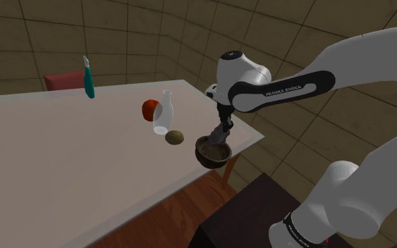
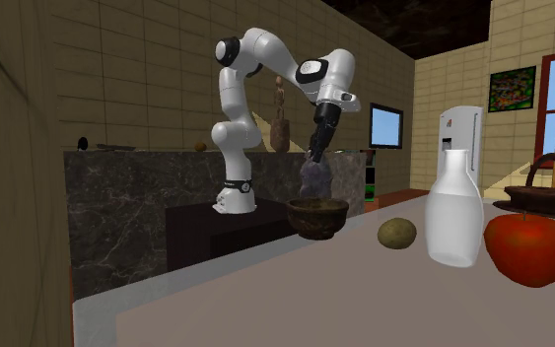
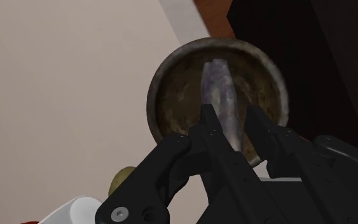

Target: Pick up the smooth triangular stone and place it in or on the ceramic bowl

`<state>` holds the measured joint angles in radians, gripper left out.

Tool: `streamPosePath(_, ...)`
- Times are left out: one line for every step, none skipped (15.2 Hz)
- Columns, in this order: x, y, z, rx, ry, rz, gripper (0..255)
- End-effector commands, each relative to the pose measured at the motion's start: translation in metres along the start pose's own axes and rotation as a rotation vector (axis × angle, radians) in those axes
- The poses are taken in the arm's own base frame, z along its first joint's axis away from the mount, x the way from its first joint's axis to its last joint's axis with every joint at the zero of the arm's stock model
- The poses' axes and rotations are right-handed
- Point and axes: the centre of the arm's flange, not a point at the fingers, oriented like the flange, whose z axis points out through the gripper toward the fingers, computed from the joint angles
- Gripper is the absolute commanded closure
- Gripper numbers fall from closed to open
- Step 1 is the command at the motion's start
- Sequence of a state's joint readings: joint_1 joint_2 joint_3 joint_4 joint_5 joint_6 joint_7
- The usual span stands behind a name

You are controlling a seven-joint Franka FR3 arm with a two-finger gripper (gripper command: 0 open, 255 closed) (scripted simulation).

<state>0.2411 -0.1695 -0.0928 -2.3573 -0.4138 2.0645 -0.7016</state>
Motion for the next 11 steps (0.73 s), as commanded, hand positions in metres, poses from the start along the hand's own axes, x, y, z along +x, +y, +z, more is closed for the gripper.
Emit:
streamPosePath(0.0036, -0.0016, 0.0118, -0.001, 0.001, 0.000, 255)
streamPosePath(0.0036, -0.0016, 0.0118, -0.001, 0.001, 0.000, 255)
streamPosePath(0.0036, -0.0016, 0.0118, -0.001, 0.001, 0.000, 255)
streamPosePath(0.0036, -0.0016, 0.0118, -0.001, 0.001, 0.000, 255)
streamPosePath(0.0036, -0.0016, 0.0118, -0.001, 0.001, 0.000, 255)
streamPosePath(0.0036, -0.0016, 0.0118, -0.001, 0.001, 0.000, 255)
streamPosePath(0.0036, -0.0016, 0.0118, -0.001, 0.001, 0.000, 255)
streamPosePath(0.0036, -0.0016, 0.0118, -0.001, 0.001, 0.000, 255)
streamPosePath(0.0036, -0.0016, 0.0118, -0.001, 0.001, 0.000, 0)
streamPosePath(0.0036, -0.0016, 0.0118, -0.001, 0.001, 0.000, 0)
streamPosePath(0.0036, -0.0016, 0.0118, -0.001, 0.001, 0.000, 0)
